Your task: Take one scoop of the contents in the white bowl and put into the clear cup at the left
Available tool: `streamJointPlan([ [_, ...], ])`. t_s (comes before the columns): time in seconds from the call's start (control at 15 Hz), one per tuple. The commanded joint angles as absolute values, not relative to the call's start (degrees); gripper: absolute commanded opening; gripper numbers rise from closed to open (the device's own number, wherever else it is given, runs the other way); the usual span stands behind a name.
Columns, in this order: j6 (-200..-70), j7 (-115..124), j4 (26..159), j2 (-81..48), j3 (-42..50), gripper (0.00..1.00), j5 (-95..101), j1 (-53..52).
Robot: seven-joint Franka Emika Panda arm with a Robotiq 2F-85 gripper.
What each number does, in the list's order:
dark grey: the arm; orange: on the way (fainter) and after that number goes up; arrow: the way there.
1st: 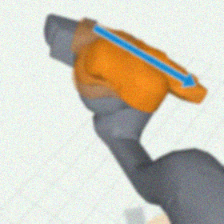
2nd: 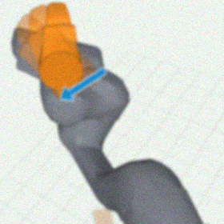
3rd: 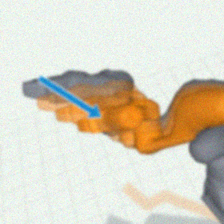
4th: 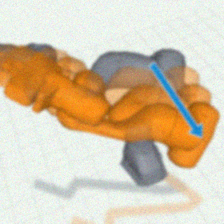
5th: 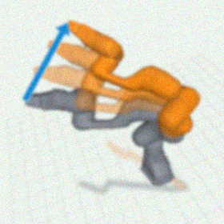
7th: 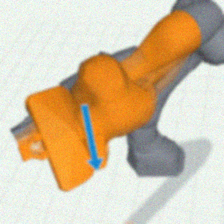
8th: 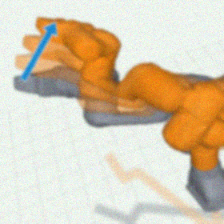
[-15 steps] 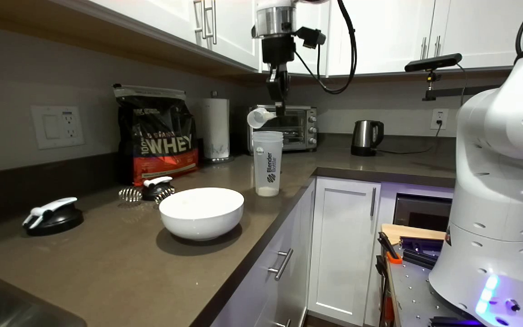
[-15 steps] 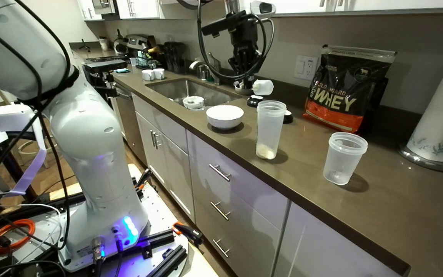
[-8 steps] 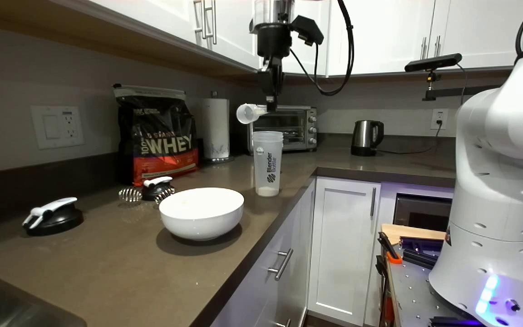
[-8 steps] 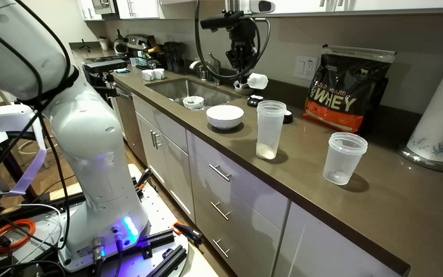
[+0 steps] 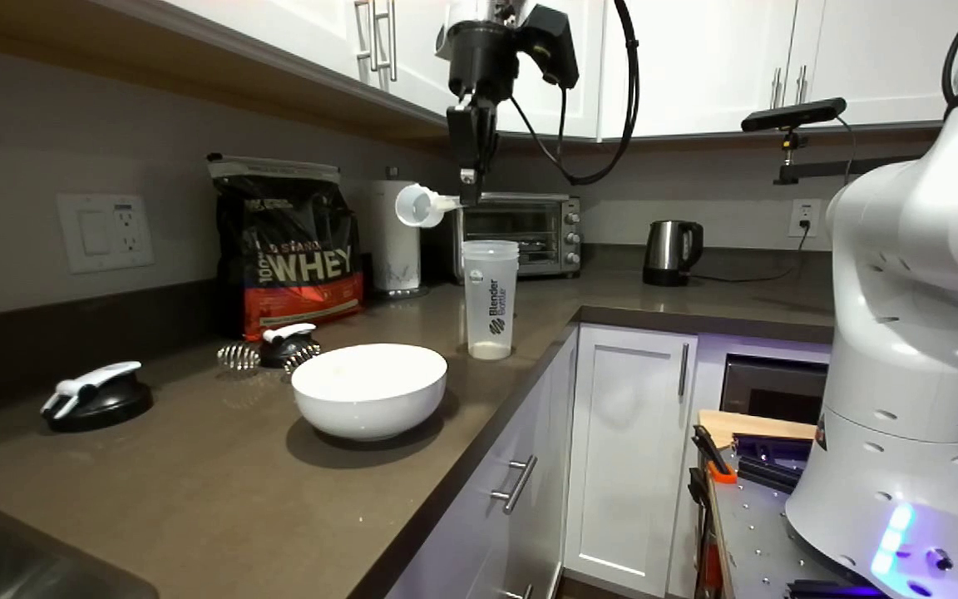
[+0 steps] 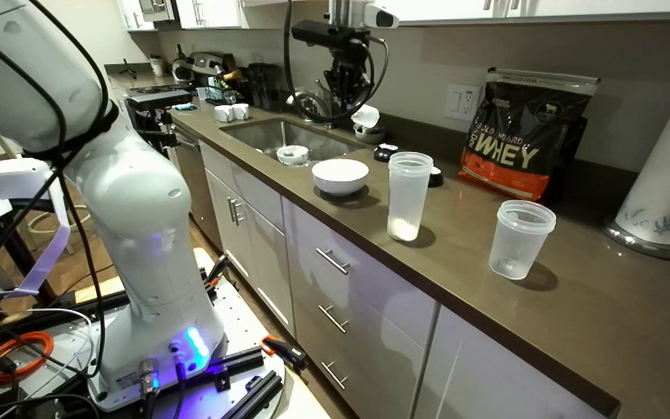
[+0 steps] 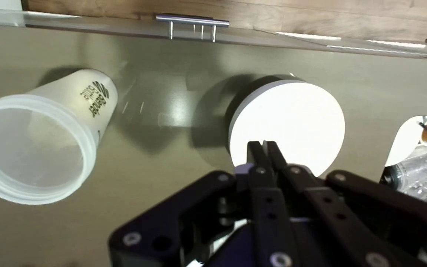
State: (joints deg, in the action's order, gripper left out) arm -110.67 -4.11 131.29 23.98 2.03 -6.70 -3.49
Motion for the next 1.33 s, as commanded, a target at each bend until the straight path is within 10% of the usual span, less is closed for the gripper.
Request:
streamJointPlan([
  [0.0, -112.81, -5.74, 131.76, 22.30, 0.45, 0.01, -7.75, -4.57],
  [1.27, -118.74, -5.93, 129.73, 6.39, -4.39, 0.01, -3.20, -6.79],
])
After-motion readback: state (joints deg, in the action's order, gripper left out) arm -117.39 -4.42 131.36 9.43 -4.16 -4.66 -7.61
